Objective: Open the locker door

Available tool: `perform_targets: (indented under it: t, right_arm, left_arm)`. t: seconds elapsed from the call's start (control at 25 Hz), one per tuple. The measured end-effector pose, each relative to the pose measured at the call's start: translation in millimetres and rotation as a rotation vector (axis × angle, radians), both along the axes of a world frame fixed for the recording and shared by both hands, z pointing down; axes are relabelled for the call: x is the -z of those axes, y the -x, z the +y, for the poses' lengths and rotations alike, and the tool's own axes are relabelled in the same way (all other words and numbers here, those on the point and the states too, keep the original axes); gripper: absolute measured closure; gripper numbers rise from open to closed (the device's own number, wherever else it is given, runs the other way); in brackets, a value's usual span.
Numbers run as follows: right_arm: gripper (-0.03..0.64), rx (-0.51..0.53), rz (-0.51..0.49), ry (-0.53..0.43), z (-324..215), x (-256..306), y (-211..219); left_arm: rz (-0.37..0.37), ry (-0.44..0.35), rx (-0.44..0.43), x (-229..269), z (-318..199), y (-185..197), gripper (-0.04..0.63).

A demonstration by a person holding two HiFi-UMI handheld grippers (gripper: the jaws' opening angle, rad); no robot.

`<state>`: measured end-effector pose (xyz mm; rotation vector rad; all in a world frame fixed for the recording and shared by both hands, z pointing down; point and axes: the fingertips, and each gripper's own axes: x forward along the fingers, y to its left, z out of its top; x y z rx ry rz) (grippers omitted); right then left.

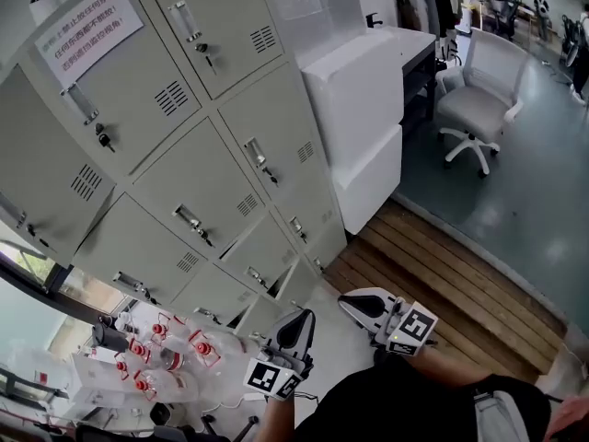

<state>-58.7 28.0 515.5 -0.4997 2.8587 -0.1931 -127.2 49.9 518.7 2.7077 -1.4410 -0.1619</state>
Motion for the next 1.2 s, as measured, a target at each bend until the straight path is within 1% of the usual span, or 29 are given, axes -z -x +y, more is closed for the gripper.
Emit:
perform_targets:
  t: [0.08, 0.2, 0.28, 0.44, 0.68, 0.84, 0.92, 1.04, 1.2]
  right_arm:
    - [0.604, 0.015, -0.004, 0.0, -17, 2, -6]
    - [0.604, 0.049, -0.023, 0.014, -39, -1, -5]
    - [0.604, 0.07, -0.033, 0.022, -52, -5, -4]
    - [0.604, 0.09, -0.031, 0.038, -77, -17, -7]
    - [0.604, 0.072, -0.043, 0.076, -108, -30, 5]
    - [0.604, 0.044, -0.031, 0.073, -128, -30, 25]
    - [0.604, 0.024, -0.025, 0.07, -137, -27, 40]
    - [0.604, -0.007, -0.032, 0.055, -148, -16, 72]
    - [0.604, -0.039, -0.032, 0.027, -162, -2, 116]
  left_arm:
    - [-0.016, -0.005, 0.012, 7, -15, -3, 0.577]
    - [-0.034, 0.006, 0.059, 5, -35, 3, 0.578]
    - [-0.028, 0.024, 0.082, 0, -48, 5, 0.578]
    - [-0.034, 0.023, 0.093, -2, -73, 2, 0.578]
    - [-0.061, 0.024, 0.076, 1, -100, 21, 0.578]
    - [-0.04, 0.001, 0.051, 8, -125, 45, 0.578]
    - [-0.045, -0.017, 0.033, 12, -133, 61, 0.578]
    - [-0.048, -0.034, 0.009, 17, -143, 94, 0.578]
    - [-0.022, -0.035, -0.014, 21, -154, 138, 0.578]
